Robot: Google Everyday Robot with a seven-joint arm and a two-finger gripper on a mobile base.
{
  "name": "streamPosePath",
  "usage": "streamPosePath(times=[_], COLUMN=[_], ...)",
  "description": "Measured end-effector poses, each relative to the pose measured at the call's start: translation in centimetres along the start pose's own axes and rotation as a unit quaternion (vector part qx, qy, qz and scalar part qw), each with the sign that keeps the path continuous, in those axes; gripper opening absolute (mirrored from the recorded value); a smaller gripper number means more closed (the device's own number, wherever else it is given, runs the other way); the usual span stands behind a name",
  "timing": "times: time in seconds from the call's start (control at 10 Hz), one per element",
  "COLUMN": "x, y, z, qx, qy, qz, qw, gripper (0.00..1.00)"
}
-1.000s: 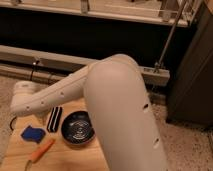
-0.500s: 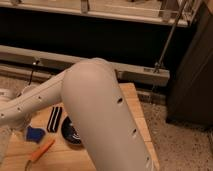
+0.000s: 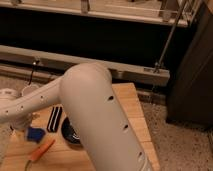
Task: Place the white sponge in the ceramic bowl
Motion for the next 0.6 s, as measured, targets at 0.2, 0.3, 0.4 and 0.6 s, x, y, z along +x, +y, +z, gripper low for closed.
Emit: streamPosePath(times=[0.2,0.3,0.4,0.6], x=[0.1,0.1,0.0,0.0], y=[-1.0,-1.2,-1.4,-1.1], z=[1.9,2.6,3.4,5.0], qx=[0.008,0.006,0.004,-0.006], qy=[0.005,0.006,0.008,0.015], qz=[0.004,0.007,0.008,0.004], qw=[0.9999,0.9999,0.9999,0.9999], gripper=[0.8,0.8,0.8,0.8])
